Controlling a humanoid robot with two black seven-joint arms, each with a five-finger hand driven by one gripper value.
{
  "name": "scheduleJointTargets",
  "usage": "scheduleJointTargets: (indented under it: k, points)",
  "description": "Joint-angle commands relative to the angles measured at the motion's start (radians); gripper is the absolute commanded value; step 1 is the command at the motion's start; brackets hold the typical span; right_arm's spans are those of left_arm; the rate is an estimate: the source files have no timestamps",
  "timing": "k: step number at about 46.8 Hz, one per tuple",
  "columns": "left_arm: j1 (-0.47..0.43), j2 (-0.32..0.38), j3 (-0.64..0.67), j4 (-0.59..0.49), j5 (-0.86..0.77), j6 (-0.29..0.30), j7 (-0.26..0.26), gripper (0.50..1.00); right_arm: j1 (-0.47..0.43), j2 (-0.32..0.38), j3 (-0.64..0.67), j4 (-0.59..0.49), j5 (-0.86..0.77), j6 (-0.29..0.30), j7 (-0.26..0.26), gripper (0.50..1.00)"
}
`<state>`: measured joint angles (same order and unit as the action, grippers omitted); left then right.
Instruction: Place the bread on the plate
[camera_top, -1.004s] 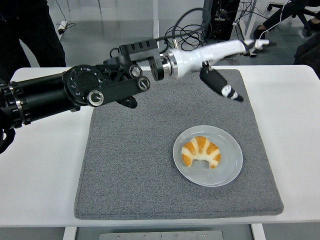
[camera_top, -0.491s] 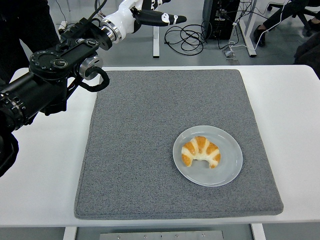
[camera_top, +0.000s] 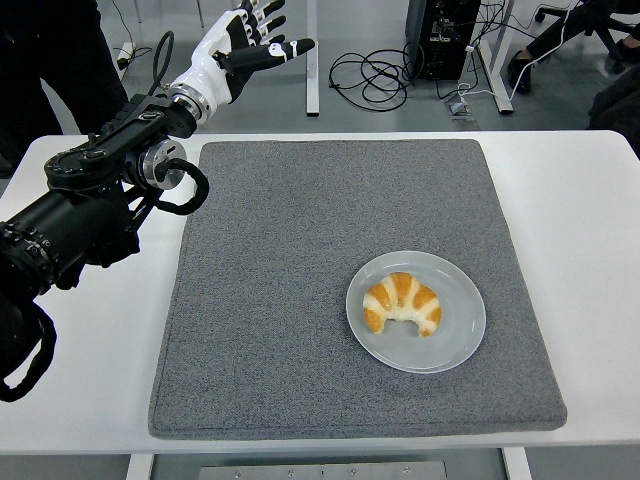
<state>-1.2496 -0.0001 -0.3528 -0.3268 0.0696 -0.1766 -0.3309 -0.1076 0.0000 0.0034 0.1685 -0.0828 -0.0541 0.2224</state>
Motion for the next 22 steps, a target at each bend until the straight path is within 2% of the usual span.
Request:
scheduleJointTargets:
  k: [1, 11, 22]
  points:
    - [0.015, 0.0, -0.024, 0.012, -0.051, -0.001, 0.003, 0.975, 0.0, 0.0, 0.0, 0.0, 0.0, 0.0, 0.0, 1.0]
    - [0.015, 0.0, -0.116, 0.038, -0.082, 0.0, 0.004, 0.975, -0.001, 0.0, -0.008, -0.004, 0.0, 0.0, 0.0, 1.0]
    - [0.015, 0.0, -0.124, 0.04, -0.082, 0.0, 0.007, 0.975, -0.001, 0.0, -0.008, -0.004, 0.0, 0.0, 0.0, 1.0]
